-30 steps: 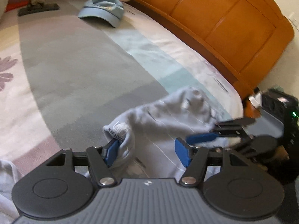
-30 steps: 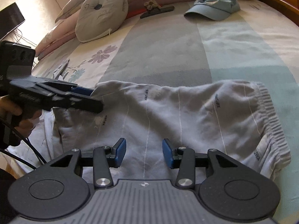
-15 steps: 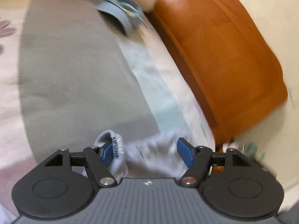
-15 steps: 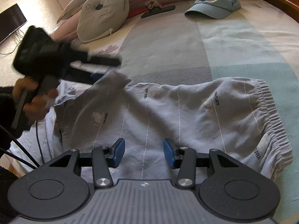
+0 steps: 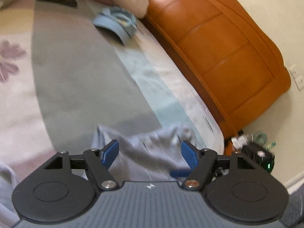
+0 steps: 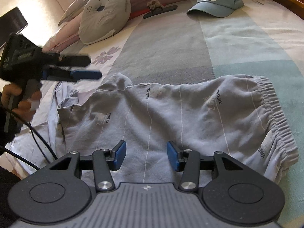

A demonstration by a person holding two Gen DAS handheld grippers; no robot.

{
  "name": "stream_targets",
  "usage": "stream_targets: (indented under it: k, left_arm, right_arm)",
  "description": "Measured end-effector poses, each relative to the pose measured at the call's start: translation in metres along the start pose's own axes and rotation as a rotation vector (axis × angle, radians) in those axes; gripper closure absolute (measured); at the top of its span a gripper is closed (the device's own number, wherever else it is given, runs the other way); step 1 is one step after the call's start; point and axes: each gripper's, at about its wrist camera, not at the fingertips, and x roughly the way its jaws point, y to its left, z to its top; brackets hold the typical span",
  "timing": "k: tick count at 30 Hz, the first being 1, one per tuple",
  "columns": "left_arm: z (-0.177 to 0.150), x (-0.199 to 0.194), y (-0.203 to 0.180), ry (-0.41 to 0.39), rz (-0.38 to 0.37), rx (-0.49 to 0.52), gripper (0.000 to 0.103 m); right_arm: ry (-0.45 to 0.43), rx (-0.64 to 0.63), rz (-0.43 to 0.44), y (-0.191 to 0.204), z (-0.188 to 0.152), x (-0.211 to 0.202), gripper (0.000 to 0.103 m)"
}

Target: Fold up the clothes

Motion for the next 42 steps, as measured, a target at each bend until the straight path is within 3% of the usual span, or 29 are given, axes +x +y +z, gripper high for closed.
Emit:
stream_targets:
  k: [2, 5, 8, 12, 13, 16, 17, 18, 19, 20, 22, 26, 28, 30, 32, 34, 36, 38, 40, 42]
  left_arm:
    - [-0.010, 0.004, 0.007, 0.016, 0.041, -0.022, 0.035]
    - [-0.020, 0.000, 0.011, 0.042, 0.082, -0.057, 0.034]
    - [-0.015, -0.008, -0.004, 0.038, 0.087, 0.015, 0.034]
    - [0.002, 0.008, -0.015, 0.026, -0.026, 0.051, 0.029]
    - [0.004, 0.014, -0.013, 0.028, -0.021, 0.042, 0.029]
    - [0.004, 0.031, -0.002, 0.024, 0.099, 0.010, 0.032]
    - [0.003, 0.033, 0.003, 0.016, 0.123, 0.001, 0.047]
    - [0.001, 0.029, 0.007, 0.001, 0.124, -0.012, 0.049]
    - [-0.001, 0.023, 0.010, -0.012, 0.123, -0.031, 0.049]
    - [-0.002, 0.018, 0.009, -0.017, 0.133, -0.039, 0.049]
    - [-0.002, 0.012, 0.000, -0.014, 0.166, -0.020, 0.041]
    - [-0.002, 0.015, -0.027, 0.003, 0.116, 0.103, 0.034]
    - [-0.003, 0.026, -0.030, 0.035, 0.114, 0.128, 0.031]
    - [-0.005, 0.039, -0.027, 0.046, 0.201, 0.138, 0.033]
    - [-0.002, 0.041, -0.025, 0.022, 0.241, 0.121, 0.035]
    - [0.001, 0.033, -0.030, 0.003, 0.243, 0.099, 0.035]
    - [0.002, 0.022, -0.039, 0.003, 0.231, 0.122, 0.033]
    - [-0.003, 0.011, -0.049, 0.017, 0.218, 0.153, 0.031]
    - [-0.011, 0.007, -0.053, 0.045, 0.207, 0.155, 0.031]
    - [-0.024, 0.007, -0.052, 0.076, 0.193, 0.120, 0.031]
  right_arm:
    - [0.002, -0.001, -0.004, 0.000, 0.000, -0.002, 0.050]
    - [0.009, -0.002, -0.015, 0.000, -0.002, -0.007, 0.050]
    - [-0.003, -0.014, -0.044, -0.001, 0.000, -0.019, 0.050]
    - [-0.066, -0.060, -0.084, -0.006, 0.024, -0.027, 0.050]
    - [-0.078, -0.070, -0.100, -0.008, 0.031, -0.026, 0.050]
    - [-0.087, -0.082, -0.164, -0.024, 0.043, -0.007, 0.050]
    - [-0.078, -0.078, -0.212, -0.033, 0.044, 0.002, 0.052]
    - [-0.090, -0.079, -0.252, -0.041, 0.042, 0.004, 0.071]
    - [-0.103, -0.080, -0.292, -0.049, 0.041, 0.006, 0.081]
    - [-0.119, -0.044, -0.276, -0.058, 0.040, 0.002, 0.088]
    - [-0.124, 0.032, -0.242, -0.069, 0.041, -0.006, 0.087]
    - [-0.150, 0.000, -0.237, -0.052, 0.041, -0.015, 0.060]
    - [-0.158, -0.047, -0.220, -0.041, 0.041, -0.013, 0.060]
    - [-0.163, -0.065, -0.237, -0.041, 0.040, -0.008, 0.059]
    - [-0.159, -0.055, -0.303, -0.051, 0.041, -0.002, 0.061]
    - [-0.155, -0.028, -0.289, -0.056, 0.042, -0.005, 0.064]
    - [-0.152, -0.036, -0.262, -0.052, 0.043, -0.012, 0.054]
    - [-0.147, -0.087, -0.199, -0.042, 0.041, -0.020, 0.051]
    - [-0.114, -0.125, -0.136, -0.035, 0.035, -0.021, 0.050]
    - [-0.052, -0.146, -0.152, -0.036, 0.026, -0.011, 0.048]
